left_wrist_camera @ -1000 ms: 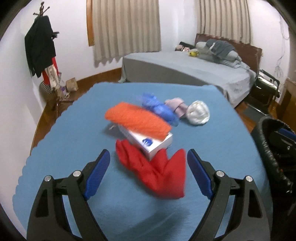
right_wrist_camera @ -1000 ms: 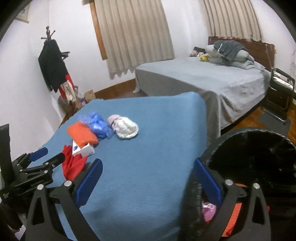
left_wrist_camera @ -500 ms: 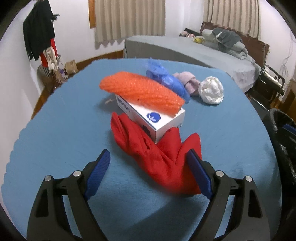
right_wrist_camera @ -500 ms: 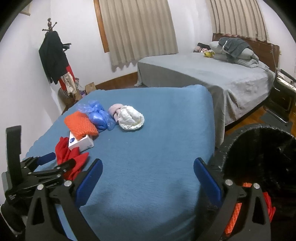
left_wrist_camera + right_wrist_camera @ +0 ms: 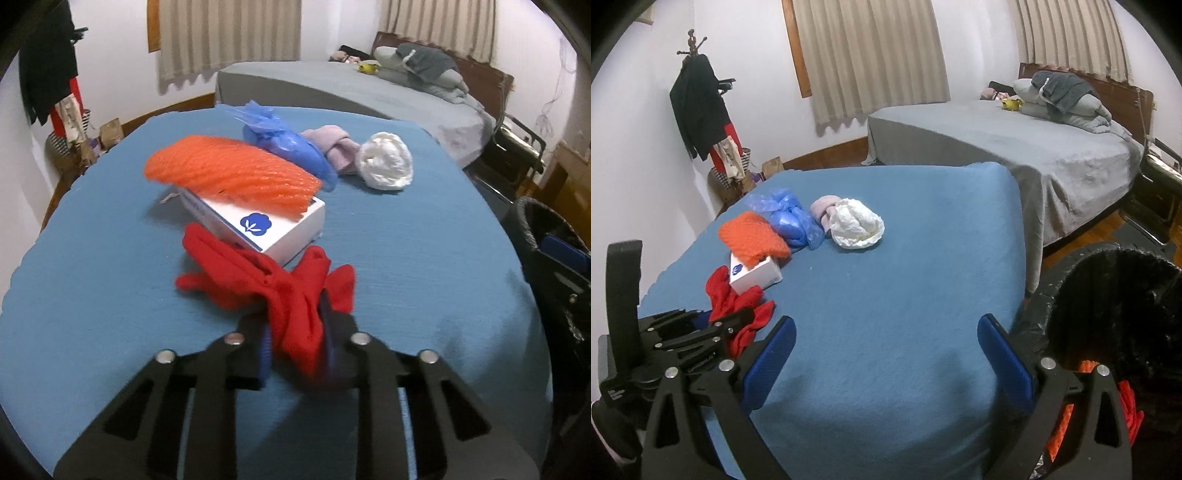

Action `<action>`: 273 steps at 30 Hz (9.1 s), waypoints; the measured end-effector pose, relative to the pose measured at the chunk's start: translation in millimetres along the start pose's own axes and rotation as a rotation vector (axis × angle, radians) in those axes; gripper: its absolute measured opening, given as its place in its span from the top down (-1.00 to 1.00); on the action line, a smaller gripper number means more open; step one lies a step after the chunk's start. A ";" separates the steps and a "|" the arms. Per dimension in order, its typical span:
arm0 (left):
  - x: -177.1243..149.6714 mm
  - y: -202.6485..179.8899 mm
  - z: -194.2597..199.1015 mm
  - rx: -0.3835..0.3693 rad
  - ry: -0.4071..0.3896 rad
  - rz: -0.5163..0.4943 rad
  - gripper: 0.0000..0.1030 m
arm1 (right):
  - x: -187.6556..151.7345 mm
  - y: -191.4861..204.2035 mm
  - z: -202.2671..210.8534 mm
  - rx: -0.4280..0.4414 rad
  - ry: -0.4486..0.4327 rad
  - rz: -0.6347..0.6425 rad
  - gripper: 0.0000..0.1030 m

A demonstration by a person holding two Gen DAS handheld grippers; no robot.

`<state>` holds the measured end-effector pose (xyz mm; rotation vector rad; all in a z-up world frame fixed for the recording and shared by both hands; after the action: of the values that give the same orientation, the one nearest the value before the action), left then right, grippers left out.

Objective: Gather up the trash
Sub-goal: 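Grasp the second red cloth on the mat with the left tool, then grasp the orange foam net beside the white box with the right tool, then carry the red cloth and orange net over the bin and open both tools, then grasp the white alcohol-pads box with the left tool, then grasp the white tissue ball with the right tool while the left holds the box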

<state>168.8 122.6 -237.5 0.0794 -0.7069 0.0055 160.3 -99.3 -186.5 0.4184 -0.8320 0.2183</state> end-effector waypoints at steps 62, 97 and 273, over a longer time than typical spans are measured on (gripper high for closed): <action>36.8 123.5 33.1 0.146 -0.131 0.169 0.70 | 55.1 104.5 -115.7 0.225 0.143 0.135 0.54; 54.4 -9.9 98.0 -0.051 -0.248 0.010 0.70 | 55.8 32.2 48.2 0.160 -0.059 0.008 0.58; 70.2 108.3 -21.1 0.197 -0.066 0.208 -0.05 | 71.8 7.8 -138.6 -0.045 0.104 -0.007 -0.63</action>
<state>232.5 230.6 -200.2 0.1949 -0.7771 0.2734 297.4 -29.3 -213.3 0.3650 -0.7320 0.2130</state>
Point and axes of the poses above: each gripper's, at about its wrist camera, not at the fingertips, and z roughly against the way its jaws point, y to its left, x to its top, the point moved 5 cm from there along -z, roughly the way its jaws point, and after that the axes turned 9 degrees about x, right-handed, at the moved point
